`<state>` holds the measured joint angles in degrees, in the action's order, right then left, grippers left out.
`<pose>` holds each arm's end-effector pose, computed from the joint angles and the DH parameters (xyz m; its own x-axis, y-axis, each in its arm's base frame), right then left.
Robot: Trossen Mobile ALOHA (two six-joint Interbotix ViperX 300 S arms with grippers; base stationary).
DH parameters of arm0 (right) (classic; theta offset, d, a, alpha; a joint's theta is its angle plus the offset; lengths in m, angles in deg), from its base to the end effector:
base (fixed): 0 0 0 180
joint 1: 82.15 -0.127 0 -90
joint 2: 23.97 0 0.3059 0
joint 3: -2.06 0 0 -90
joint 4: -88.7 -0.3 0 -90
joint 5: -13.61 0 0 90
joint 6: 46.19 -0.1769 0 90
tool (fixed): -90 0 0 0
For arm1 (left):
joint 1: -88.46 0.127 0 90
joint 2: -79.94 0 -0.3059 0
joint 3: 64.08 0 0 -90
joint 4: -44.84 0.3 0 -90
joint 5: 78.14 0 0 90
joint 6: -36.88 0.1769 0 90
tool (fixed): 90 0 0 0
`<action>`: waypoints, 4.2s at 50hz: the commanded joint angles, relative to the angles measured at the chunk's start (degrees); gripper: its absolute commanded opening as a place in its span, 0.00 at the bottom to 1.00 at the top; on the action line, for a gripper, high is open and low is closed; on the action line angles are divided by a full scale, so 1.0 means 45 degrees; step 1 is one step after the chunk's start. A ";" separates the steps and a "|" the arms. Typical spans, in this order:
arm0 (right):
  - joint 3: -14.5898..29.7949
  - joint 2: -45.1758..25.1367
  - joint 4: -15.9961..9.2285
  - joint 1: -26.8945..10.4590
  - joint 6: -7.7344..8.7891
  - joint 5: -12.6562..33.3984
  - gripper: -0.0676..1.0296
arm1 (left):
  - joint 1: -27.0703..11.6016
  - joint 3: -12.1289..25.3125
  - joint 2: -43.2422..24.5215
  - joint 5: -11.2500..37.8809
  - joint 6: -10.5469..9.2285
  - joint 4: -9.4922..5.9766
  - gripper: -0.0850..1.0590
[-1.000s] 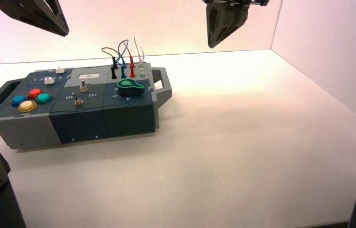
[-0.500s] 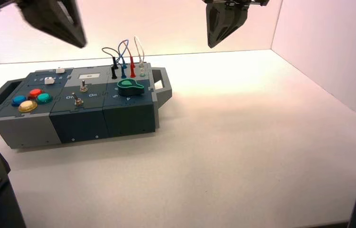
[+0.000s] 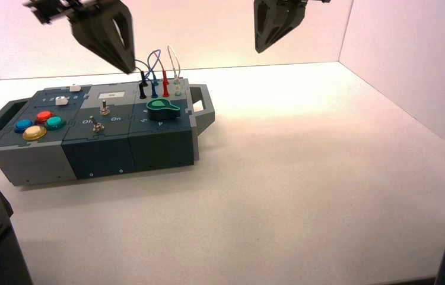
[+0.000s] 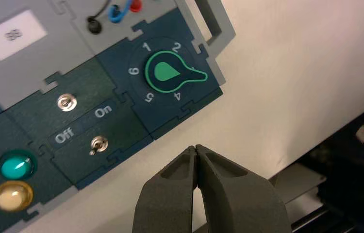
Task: Turn the knob to position 1.
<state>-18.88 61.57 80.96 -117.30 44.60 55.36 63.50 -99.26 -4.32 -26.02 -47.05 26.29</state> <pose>0.2884 0.2225 0.1412 0.2680 0.2984 -0.9160 -0.5343 0.8372 0.1164 0.2172 -0.1501 0.1152 0.0454 -0.2981 -0.9535 0.3589 0.8956 -0.2629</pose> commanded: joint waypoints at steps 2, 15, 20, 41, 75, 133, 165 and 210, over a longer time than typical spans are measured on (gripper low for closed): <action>0.0566 0.0332 -0.0098 -0.0020 -0.0078 -0.0117 0.04 | -0.0508 0.0762 -0.0977 0.0098 0.0215 -0.0020 0.05; 0.0840 0.0332 -0.0117 0.0000 -0.0059 0.0059 0.04 | -0.1348 0.1836 -0.2871 0.0234 0.0254 -0.0039 0.05; 0.0840 0.0332 -0.0117 0.0000 -0.0059 0.0059 0.04 | -0.1348 0.2266 -0.3457 0.0234 0.0234 -0.0039 0.05; 0.0879 0.0508 -0.0117 0.0059 -0.0020 0.0000 0.04 | -0.1309 0.2969 -0.5547 0.0117 0.0234 0.0039 0.05; 0.0371 0.1133 -0.0117 0.0039 0.0000 0.0117 0.04 | -0.0449 0.4219 -0.6250 0.0254 0.0371 0.0273 0.05; 0.0078 0.1230 -0.0117 0.0039 0.0020 0.0137 0.04 | -0.0020 0.5059 -0.6738 0.0527 0.0547 0.0293 0.05; 0.0039 0.1230 -0.0117 0.0039 0.0020 0.0137 0.04 | 0.0391 0.5156 -0.6836 0.0547 0.0664 0.0293 0.05; 0.0020 0.0430 -0.0117 0.0137 -0.0039 -0.0488 0.04 | 0.0117 0.6699 -0.6992 0.1094 0.1074 0.0195 0.05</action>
<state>-19.76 63.51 80.61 -117.04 44.69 54.30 64.29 -71.31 -37.37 -21.19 -42.66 27.35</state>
